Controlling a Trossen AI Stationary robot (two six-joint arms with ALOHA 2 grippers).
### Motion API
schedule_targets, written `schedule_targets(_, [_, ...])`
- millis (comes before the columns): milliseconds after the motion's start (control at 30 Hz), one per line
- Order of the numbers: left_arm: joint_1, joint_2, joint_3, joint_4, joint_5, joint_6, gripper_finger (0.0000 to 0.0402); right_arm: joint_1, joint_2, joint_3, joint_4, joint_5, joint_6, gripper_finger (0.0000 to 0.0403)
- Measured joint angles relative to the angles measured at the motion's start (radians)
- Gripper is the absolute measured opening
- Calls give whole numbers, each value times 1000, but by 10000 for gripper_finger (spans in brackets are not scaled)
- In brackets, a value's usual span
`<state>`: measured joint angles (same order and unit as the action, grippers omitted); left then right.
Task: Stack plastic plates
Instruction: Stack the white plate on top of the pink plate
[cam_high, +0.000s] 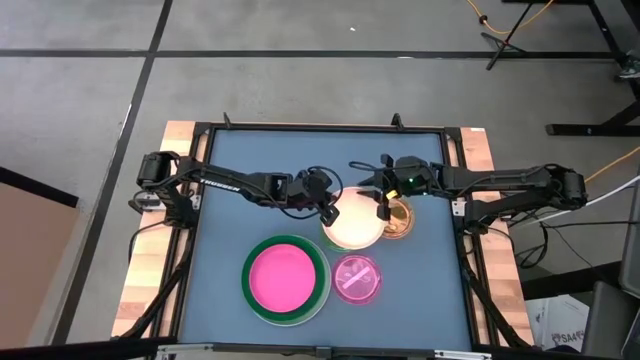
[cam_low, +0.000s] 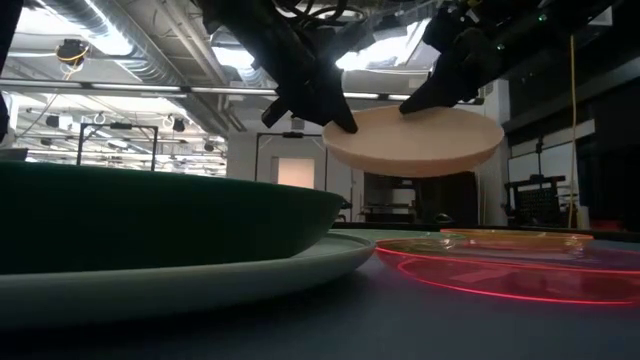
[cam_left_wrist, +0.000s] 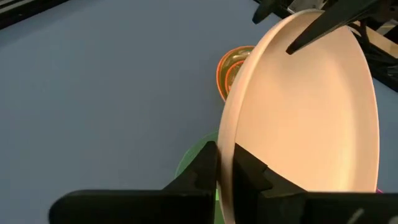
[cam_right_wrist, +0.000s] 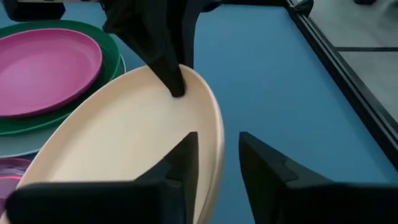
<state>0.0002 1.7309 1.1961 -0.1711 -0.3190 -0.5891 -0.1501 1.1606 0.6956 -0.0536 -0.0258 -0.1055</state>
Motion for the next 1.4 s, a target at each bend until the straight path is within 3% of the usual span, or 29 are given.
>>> schedule_targets(300, [2,0,0,2,48,0,18,-1,-36,0,-1,-61,-48,124])
schedule_targets(600, [2,-59,2,-8,91,-1,14,-1,-184,0,-10,-62,-136,124])
schedule_targets(1000, [2,-224,2,-175,346,-3,12,-1,-389,0,-108,-61,-164,124])
schedule_targets(1400, [2,-300,2,-550,598,-3,12,-1,-404,0,-272,-61,-164,124])
